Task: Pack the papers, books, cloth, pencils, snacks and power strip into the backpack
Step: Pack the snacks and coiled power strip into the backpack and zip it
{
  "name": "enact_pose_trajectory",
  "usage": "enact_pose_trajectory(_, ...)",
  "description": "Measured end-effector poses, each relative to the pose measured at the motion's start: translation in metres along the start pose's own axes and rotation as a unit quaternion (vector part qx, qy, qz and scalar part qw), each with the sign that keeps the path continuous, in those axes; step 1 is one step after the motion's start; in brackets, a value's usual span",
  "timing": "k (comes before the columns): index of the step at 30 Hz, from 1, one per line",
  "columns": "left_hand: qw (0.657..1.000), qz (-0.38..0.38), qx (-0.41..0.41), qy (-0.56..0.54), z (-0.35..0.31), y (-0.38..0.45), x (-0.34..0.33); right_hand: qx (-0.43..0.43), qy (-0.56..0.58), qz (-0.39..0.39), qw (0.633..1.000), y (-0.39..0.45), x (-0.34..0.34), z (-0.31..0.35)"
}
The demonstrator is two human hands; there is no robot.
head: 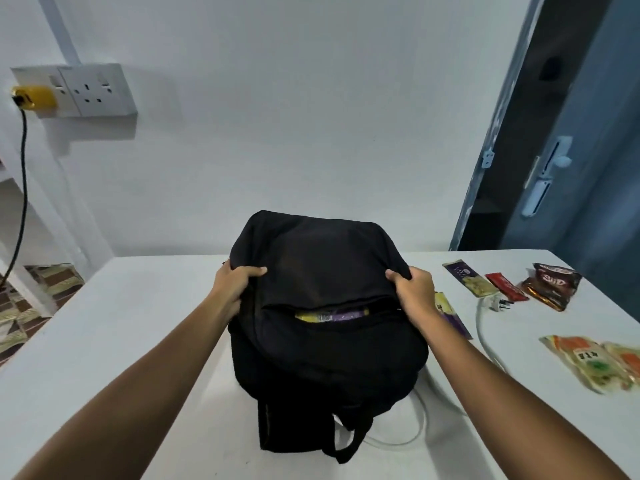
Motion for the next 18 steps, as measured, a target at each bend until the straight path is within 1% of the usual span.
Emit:
enact_pose_trajectory(4,0.995,-0.044,-0.012,0.092,0.004,0.001,0.0,-0.002,-0.11,0.068,0.992,0.008,-0.002,-0.01)
enact_pose_trajectory(6,0.981,-0.077,-0.026,0.176,0.008,-0.003,0.002,-0.005,-0.193,0.09,0.977,0.009,-0.002,-0.015)
enact_pose_trajectory(7,0.967,-0.092,-0.032,0.235,0.007,-0.007,0.003,-0.003,-0.229,0.101,0.968,0.009,0.0,-0.017)
enact_pose_trajectory(8,0.946,-0.107,-0.042,0.303,0.004,-0.01,0.003,-0.002,-0.251,0.119,0.961,0.008,0.002,-0.018)
enact_pose_trajectory(9,0.916,-0.12,-0.064,0.378,-0.002,-0.013,0.002,-0.001,-0.261,0.142,0.955,0.007,0.006,-0.019)
enact_pose_trajectory(10,0.877,-0.134,-0.099,0.452,-0.01,-0.018,-0.002,-0.001,-0.257,0.167,0.952,0.006,0.011,-0.018)
enact_pose_trajectory(11,0.835,-0.141,-0.144,0.512,-0.019,-0.024,-0.009,-0.011,-0.227,0.184,0.956,0.005,0.018,-0.019)
enact_pose_trajectory(12,0.803,-0.137,-0.199,0.545,-0.028,-0.031,-0.019,-0.022,-0.177,0.182,0.967,0.005,0.027,-0.02)
enact_pose_trajectory(13,0.785,-0.118,-0.26,0.549,-0.036,-0.04,-0.031,-0.028,-0.13,0.157,0.979,0.007,0.039,-0.023)
enact_pose_trajectory(14,0.779,-0.081,-0.319,0.533,-0.042,-0.048,-0.043,-0.02,-0.109,0.116,0.987,0.01,0.051,-0.027)
enact_pose_trajectory(15,0.778,-0.031,-0.37,0.507,-0.047,-0.059,-0.055,0.001,-0.129,0.077,0.989,0.013,0.062,-0.031)
enact_pose_trajectory(16,0.773,0.031,-0.406,0.486,-0.048,-0.068,-0.066,0.021,-0.184,0.054,0.981,0.016,0.072,-0.038)
enact_pose_trajectory(17,0.755,0.094,-0.431,0.485,-0.048,-0.078,-0.078,0.03,-0.25,0.048,0.967,0.016,0.078,-0.046)
enact_pose_trajectory(18,0.726,0.15,-0.446,0.502,-0.045,-0.087,-0.089,0.03,-0.309,0.059,0.949,0.015,0.08,-0.054)
Point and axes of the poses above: each hand's wrist, its own y-axis towards the middle knuckle, its own x-axis out of the back of the hand, z = x × y, the point moved 3 cm from there along y, towards the middle knuckle, and after that the axes turned 8 degrees about y, right-handed, at the moved point
